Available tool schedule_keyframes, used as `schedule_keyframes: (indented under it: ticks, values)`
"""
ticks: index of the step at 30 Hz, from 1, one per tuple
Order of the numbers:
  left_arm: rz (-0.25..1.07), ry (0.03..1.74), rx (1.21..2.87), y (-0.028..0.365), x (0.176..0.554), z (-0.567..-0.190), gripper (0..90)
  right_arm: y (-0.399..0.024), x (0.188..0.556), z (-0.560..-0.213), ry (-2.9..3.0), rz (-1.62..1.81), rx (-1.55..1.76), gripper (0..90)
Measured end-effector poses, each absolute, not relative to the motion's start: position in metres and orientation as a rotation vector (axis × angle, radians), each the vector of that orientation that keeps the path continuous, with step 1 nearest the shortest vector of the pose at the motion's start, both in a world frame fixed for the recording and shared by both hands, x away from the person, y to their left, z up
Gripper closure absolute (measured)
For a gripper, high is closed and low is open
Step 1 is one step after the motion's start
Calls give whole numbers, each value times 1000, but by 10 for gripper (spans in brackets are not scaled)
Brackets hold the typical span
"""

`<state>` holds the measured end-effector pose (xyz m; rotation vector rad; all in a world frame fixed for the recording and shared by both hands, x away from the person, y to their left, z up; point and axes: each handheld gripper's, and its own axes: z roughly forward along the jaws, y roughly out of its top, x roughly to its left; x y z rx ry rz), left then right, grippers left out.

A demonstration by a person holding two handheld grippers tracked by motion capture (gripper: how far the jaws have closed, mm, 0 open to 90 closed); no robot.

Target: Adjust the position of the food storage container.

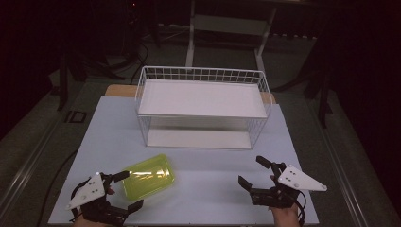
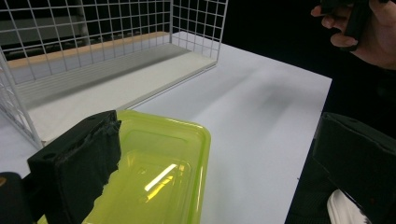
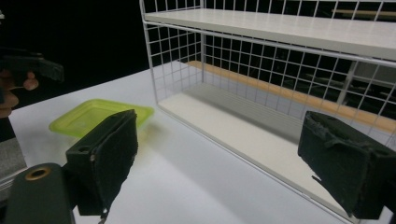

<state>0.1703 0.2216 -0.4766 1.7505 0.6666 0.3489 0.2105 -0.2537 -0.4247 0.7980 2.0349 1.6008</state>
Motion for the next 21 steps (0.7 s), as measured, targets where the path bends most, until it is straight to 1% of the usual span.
schedule_keyframes:
  ticks: [6, 11, 12, 13, 14, 17, 19, 20, 21]
  values:
    - [324, 664, 1749, 218, 168, -474, 14, -253, 209, -424, 2032, 1602, 801, 120]
    - [305, 665, 1783, 215, 167, -471, 18, -254, 209, -423, 2012, 1616, 817, 121]
    - [282, 660, 1807, 215, 166, -470, 92, -253, 210, -423, 2013, 1617, 822, 120]
    - [282, 660, 1807, 215, 166, -470, 128, -253, 210, -423, 2013, 1617, 822, 120]
    - [276, 664, 1823, 215, 166, -470, 128, -253, 210, -423, 2007, 1615, 827, 120]
    - [274, 695, 1900, 215, 164, -472, 250, -250, 211, -424, 2019, 1612, 832, 121]
    - [263, 710, 1972, 217, 163, -475, 359, -247, 212, -426, 2039, 1603, 830, 121]
    - [253, 727, 2009, 217, 163, -477, 478, -245, 213, -427, 2049, 1602, 837, 121]
    - [243, 723, 2023, 218, 163, -480, 478, -245, 213, -427, 2049, 1602, 837, 121]
